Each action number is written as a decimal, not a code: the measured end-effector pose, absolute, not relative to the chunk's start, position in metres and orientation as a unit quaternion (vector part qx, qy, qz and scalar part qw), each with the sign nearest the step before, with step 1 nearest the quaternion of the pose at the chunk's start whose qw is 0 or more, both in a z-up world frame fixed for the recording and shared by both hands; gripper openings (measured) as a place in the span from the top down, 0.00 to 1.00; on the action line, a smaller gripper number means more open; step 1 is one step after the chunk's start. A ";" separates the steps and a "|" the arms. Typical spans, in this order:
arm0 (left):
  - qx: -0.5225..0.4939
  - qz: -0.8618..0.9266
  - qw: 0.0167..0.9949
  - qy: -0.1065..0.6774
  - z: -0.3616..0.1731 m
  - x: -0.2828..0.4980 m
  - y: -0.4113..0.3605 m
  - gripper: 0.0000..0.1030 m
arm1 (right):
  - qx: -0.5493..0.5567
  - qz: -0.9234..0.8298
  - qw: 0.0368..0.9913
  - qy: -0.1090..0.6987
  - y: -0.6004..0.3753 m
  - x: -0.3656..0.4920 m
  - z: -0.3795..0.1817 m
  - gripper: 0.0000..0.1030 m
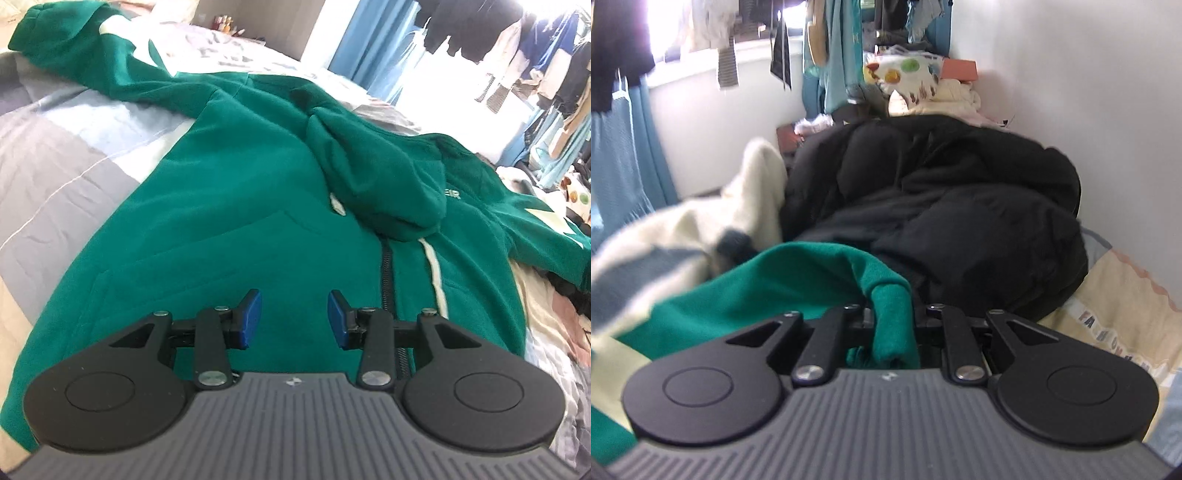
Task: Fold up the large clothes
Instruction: 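Pull the sleeve outward with the right gripper, lay it flat, open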
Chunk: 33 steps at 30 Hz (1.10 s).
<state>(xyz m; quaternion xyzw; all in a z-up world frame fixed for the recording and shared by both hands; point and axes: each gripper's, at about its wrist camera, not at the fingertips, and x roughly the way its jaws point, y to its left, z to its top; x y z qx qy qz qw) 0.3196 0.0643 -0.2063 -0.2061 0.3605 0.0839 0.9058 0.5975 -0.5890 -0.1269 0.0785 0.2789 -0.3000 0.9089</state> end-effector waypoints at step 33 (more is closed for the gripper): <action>-0.157 -0.007 0.939 0.306 -0.153 0.230 0.028 0.56 | 0.014 -0.016 0.959 0.283 -0.381 0.354 -0.049 0.34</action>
